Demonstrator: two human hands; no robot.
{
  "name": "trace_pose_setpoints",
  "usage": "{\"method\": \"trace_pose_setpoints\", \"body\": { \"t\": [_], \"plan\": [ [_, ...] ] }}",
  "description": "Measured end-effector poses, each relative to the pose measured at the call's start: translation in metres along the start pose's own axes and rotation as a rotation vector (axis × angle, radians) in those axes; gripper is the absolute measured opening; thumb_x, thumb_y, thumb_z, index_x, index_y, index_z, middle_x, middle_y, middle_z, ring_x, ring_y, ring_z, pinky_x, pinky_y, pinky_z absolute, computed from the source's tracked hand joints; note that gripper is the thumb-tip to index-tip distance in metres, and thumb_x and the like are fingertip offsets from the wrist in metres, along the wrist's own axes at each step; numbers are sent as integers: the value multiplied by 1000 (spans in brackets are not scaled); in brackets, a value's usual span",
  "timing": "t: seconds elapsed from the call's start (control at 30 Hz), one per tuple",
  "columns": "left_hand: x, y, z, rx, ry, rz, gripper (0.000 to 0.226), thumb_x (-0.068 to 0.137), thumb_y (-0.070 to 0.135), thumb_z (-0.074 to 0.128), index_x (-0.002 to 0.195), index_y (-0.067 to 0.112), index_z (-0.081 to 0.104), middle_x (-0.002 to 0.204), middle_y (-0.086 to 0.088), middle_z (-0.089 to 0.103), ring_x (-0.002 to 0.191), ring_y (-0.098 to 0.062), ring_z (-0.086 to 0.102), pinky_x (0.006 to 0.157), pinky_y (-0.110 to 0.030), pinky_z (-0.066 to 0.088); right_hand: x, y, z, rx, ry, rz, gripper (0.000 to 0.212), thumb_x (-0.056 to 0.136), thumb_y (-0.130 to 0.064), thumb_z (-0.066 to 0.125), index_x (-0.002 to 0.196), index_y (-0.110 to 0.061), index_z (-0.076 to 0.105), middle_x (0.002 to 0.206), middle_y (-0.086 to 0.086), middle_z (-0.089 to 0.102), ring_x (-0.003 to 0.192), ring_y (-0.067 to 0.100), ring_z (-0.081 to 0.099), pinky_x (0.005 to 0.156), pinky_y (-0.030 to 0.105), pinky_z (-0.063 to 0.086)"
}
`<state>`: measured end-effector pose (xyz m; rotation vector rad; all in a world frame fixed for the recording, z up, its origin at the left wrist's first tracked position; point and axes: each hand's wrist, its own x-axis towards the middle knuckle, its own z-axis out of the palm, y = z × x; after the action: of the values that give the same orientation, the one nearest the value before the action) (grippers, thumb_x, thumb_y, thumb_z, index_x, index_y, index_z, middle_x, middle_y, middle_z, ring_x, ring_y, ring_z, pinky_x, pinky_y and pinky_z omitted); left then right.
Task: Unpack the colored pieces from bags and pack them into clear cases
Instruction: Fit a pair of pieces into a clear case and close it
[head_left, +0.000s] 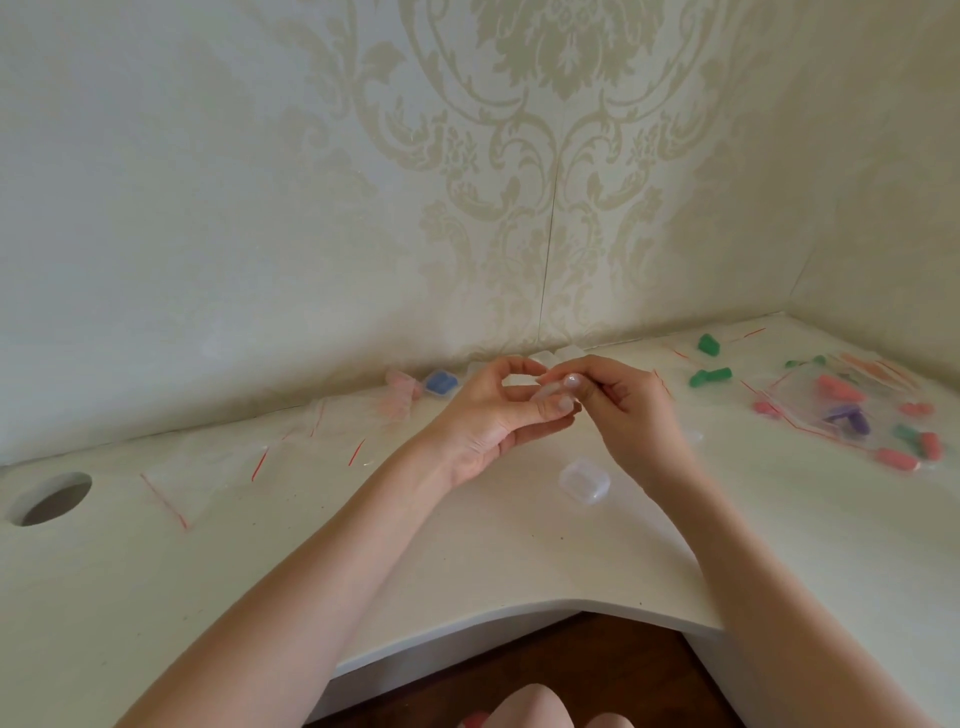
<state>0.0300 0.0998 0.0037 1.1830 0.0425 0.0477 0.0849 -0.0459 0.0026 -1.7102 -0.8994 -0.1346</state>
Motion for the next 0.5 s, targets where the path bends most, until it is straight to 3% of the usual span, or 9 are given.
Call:
{"method": "trace_pose_setpoints", "body": {
  "t": [0.17,0.37,0.43,0.5],
  "plan": [
    [-2,-6,3,331,-130,-54,63,67,-4,79,118,10,45,93,-7,72,98,-21,67,100,-38,48,3,0,0,-10,-8,40,22,93,-7,56,83,-19,71,75,-24,69,75,-7,63,64,4,41],
    [2,1,0,70,-75,-105,51,81,-12,63,128,-1,47,110,-16,66,100,-21,65,89,-29,54,5,5,-4,19,60,99,18,94,-11,56,90,-12,74,85,-7,74,83,4,67,73,16,49],
    [1,0,-1,88,-55,-123,49,80,-16,61,126,1,52,113,-14,63,100,-24,66,83,-26,56,6,6,-3,-15,77,130,18,94,-15,57,89,-17,73,81,-6,73,73,7,64,67,20,47],
    [-1,-1,-1,153,-90,-152,47,81,-19,58,122,5,59,119,-7,62,98,-22,67,79,-23,55,6,9,-4,-53,130,176,19,94,-20,56,85,-22,73,73,5,69,55,11,48,55,24,38]
  ]
}}
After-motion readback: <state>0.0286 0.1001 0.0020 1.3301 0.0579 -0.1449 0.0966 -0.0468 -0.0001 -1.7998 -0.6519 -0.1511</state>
